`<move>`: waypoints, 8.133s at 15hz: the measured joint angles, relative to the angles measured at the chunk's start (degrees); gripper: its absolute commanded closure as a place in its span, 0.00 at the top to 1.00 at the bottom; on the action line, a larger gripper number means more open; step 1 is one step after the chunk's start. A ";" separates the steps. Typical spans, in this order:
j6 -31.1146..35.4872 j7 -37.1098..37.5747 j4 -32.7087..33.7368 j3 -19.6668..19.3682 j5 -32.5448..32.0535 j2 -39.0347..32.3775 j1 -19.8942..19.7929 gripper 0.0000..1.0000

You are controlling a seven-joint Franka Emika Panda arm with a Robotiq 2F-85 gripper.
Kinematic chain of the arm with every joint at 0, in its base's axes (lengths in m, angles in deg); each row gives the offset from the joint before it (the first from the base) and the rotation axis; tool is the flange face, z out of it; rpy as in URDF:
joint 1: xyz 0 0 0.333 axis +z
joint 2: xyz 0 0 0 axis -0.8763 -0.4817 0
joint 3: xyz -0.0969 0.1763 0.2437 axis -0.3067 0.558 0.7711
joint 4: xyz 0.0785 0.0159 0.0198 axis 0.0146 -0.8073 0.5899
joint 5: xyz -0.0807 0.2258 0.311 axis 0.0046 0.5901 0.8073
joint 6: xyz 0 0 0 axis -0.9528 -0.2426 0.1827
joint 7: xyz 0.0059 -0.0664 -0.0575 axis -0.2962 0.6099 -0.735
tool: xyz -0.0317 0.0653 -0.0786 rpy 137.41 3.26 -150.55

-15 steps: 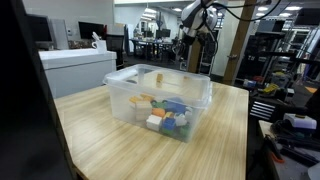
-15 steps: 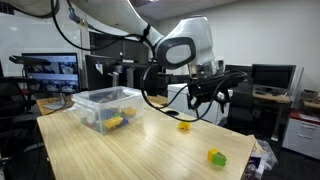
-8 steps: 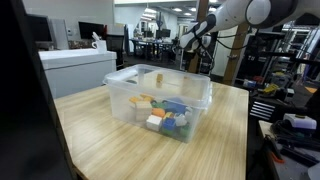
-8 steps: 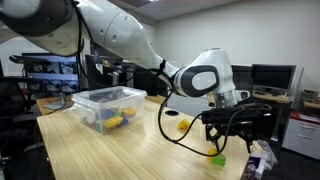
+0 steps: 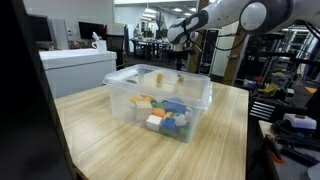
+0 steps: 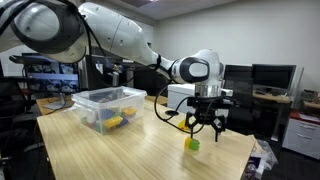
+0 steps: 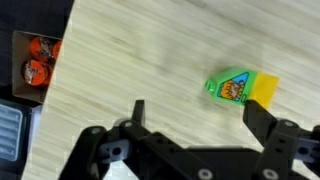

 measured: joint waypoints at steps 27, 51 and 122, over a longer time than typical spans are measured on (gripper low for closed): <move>3.81 1.07 -12.62 -4.21 -2.48 4.62 8.28 0.23; 7.49 -10.04 -52.26 11.78 -5.74 47.81 14.69 0.23; 12.27 -43.42 -46.13 11.75 -0.66 43.14 17.14 0.13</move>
